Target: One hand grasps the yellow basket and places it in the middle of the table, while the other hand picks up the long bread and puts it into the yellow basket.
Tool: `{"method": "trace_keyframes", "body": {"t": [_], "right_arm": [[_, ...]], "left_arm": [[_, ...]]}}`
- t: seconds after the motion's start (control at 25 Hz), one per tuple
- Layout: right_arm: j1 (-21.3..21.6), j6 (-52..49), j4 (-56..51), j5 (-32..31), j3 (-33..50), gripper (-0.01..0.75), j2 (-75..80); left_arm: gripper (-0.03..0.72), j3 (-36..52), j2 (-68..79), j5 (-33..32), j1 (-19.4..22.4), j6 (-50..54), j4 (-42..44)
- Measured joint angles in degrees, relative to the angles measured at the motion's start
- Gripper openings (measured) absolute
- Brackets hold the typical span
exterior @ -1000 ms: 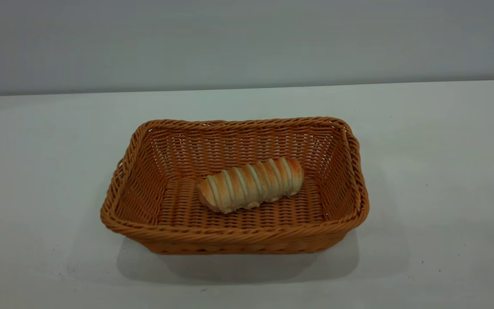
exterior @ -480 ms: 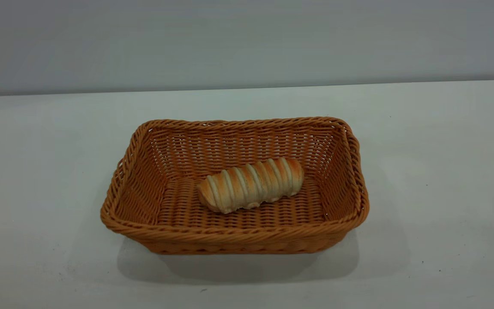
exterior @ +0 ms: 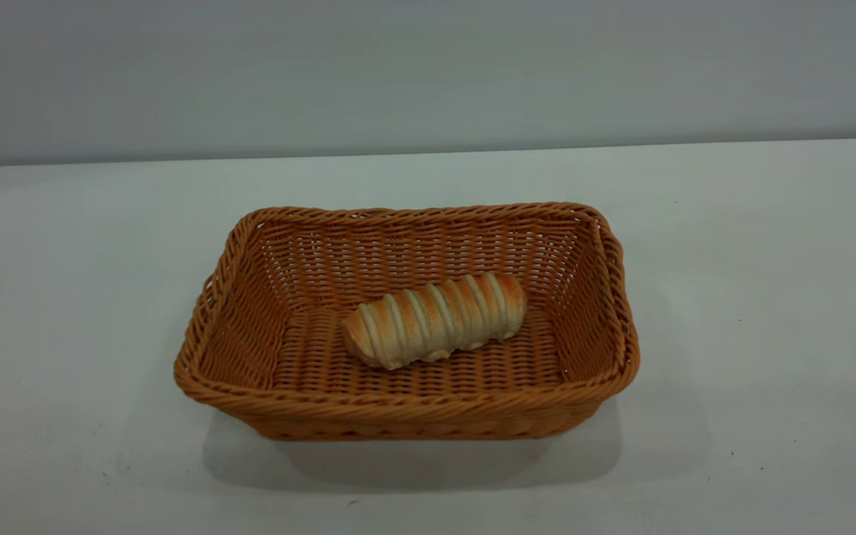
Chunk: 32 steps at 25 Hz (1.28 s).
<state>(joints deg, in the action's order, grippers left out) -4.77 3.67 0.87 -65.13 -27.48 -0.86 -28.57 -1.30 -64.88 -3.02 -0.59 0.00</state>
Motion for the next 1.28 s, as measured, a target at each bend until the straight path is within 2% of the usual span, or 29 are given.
{"method": "trace_keyframes", "body": {"t": [0.2,0.92,1.28], "right_arm": [[0.0,0.0,0.0,0.0,0.0,0.302,0.0],[0.0,-0.1,0.0,0.0,0.0,0.302,0.0],[0.0,-0.1,0.0,0.0,0.0,0.302,0.0]], "left_arm": [[0.377,0.5,0.0,-0.1,1.1,-0.3,0.0],[0.260,0.6,0.0,-0.2,1.1,-0.3,0.0],[0.250,0.6,0.0,-0.2,1.1,-0.3,0.0]]}}
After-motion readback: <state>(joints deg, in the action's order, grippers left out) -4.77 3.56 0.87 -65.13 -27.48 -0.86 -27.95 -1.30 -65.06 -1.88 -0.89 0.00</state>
